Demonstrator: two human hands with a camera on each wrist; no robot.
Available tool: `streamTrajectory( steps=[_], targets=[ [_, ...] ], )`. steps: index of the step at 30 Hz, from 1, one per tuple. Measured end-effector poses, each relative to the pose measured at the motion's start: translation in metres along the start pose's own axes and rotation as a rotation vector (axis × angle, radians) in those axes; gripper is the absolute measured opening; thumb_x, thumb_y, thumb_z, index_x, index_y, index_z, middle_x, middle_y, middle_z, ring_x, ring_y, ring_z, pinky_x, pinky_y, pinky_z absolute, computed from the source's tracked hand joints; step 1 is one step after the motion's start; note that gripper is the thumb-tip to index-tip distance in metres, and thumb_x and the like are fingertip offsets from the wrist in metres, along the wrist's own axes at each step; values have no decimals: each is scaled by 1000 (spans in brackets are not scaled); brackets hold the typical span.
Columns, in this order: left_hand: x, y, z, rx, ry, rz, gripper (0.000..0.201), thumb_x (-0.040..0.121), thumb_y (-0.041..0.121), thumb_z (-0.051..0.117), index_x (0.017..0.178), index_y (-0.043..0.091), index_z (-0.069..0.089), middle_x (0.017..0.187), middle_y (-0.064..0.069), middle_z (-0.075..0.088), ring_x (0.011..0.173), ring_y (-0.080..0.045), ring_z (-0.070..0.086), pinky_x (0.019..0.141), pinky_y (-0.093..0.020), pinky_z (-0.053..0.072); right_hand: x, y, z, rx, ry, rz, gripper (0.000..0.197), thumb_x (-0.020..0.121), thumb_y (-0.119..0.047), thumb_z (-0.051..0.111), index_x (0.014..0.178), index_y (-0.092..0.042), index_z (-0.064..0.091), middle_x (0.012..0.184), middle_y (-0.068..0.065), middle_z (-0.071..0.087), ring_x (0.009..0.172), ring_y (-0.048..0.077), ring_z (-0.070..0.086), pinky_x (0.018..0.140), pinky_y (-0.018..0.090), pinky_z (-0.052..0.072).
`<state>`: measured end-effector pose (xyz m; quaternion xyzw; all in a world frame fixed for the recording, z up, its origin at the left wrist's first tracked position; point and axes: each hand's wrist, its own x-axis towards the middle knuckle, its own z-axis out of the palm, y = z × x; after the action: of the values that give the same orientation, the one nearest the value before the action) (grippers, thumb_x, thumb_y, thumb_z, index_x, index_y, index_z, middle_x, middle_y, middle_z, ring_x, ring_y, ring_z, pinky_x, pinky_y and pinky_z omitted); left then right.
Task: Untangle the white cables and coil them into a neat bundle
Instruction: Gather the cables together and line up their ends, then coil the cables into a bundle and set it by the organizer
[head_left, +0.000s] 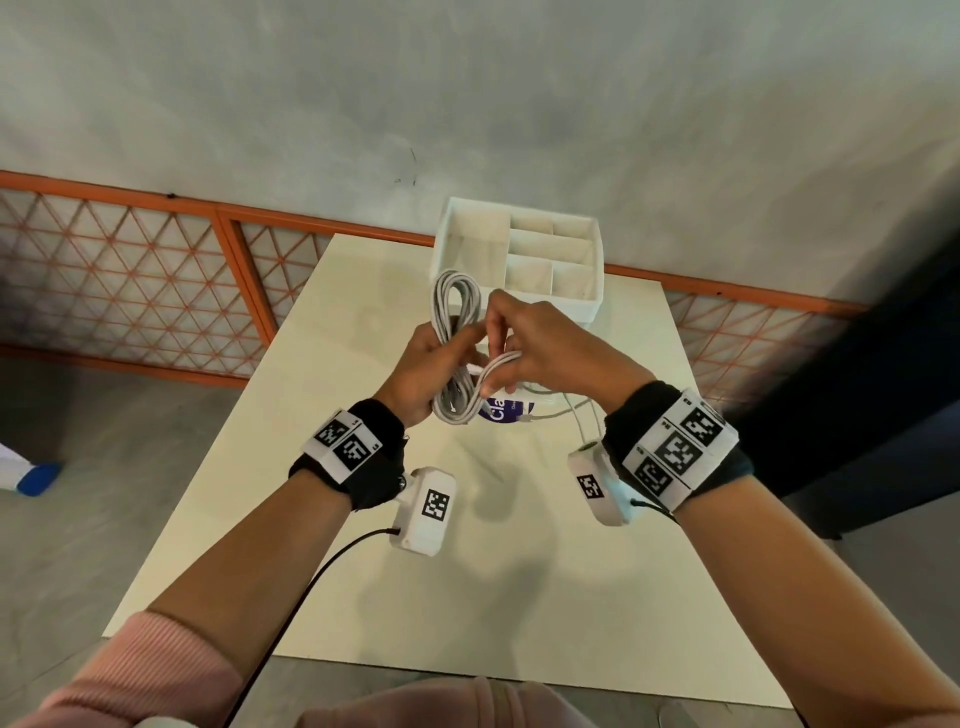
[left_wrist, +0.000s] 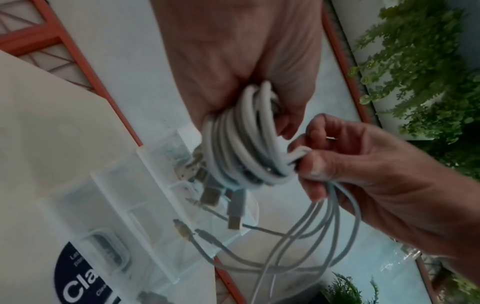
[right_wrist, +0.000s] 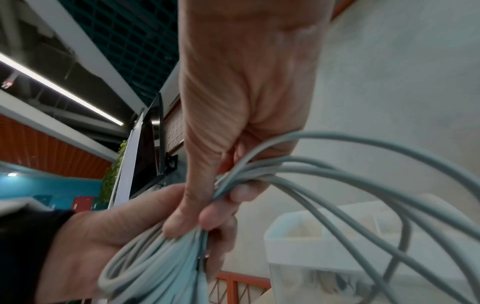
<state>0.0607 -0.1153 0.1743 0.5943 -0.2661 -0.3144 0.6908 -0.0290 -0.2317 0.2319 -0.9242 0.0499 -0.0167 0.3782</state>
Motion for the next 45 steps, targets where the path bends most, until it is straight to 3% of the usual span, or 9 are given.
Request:
streamTrajectory(
  steps=[4, 7, 14, 22, 26, 30, 34, 38, 45],
  targets=[
    [-1, 3, 2, -47, -63, -63, 25, 95, 17, 52, 79, 8, 68, 69, -5, 72, 67, -22, 69, 65, -34, 58, -1, -2, 0, -131, 35, -1, 59, 62, -11, 86, 89, -13, 33, 81, 9, 58, 62, 13, 57, 53, 19, 44],
    [-5, 5, 6, -81, -131, -155, 27, 97, 21, 50, 83, 5, 67, 69, -9, 72, 64, -24, 71, 60, -34, 61, 0, 0, 3, -232, 92, -64, 72, 54, -18, 90, 91, -15, 27, 78, -8, 39, 61, 7, 41, 52, 15, 39],
    [-8, 2, 5, 148, -312, -206, 44, 98, 30, 46, 71, 2, 66, 60, -9, 70, 50, -16, 65, 52, -23, 54, -3, 11, 10, -307, 133, -133, 83, 44, -37, 92, 89, -17, 25, 82, -8, 31, 59, 12, 35, 49, 19, 31],
    [-4, 1, -7, 255, -343, -150, 42, 97, 26, 51, 57, 19, 62, 49, -4, 57, 37, -14, 47, 45, -24, 45, -7, 28, 8, -6, 109, -6, 75, 58, -25, 89, 90, -13, 23, 87, -1, 31, 62, 8, 30, 50, 14, 38],
    [-4, -3, -22, 241, -319, -155, 31, 95, 28, 54, 68, 15, 59, 48, -3, 52, 37, -13, 41, 45, -25, 43, -15, 43, -9, 81, -10, 181, 58, 71, -24, 81, 103, -12, 34, 89, 8, 50, 58, 17, 53, 51, 18, 45],
    [-7, -8, -23, 270, -326, -165, 31, 95, 28, 54, 70, 10, 57, 48, -4, 50, 37, -14, 40, 44, -24, 43, -16, 44, -10, -59, -229, 217, 35, 72, -41, 77, 88, -11, 67, 67, 0, 61, 55, 9, 52, 57, 24, 40],
    [-12, -9, -18, 270, -333, -156, 33, 95, 30, 53, 67, 15, 56, 46, -1, 48, 37, -12, 38, 44, -22, 42, -17, 38, -3, -108, -201, 219, 67, 68, -72, 58, 76, -6, 67, 65, 3, 53, 61, 12, 47, 59, 26, 35],
    [-18, -6, -10, 232, -364, -184, 46, 96, 47, 40, 72, 12, 55, 49, -2, 46, 39, -12, 36, 47, -24, 44, -18, 36, -6, -65, -114, 150, 49, 86, -55, 52, 60, -14, 58, 55, 1, 42, 52, 9, 38, 60, 25, 32],
    [-20, -12, -2, 224, -309, -348, 55, 95, 58, 31, 71, 13, 51, 49, -1, 47, 38, -12, 33, 46, -21, 43, -19, 23, -5, -97, -111, 82, 46, 95, -46, 45, 74, -9, 64, 65, 5, 57, 60, 13, 48, 64, 25, 39]
  ],
)
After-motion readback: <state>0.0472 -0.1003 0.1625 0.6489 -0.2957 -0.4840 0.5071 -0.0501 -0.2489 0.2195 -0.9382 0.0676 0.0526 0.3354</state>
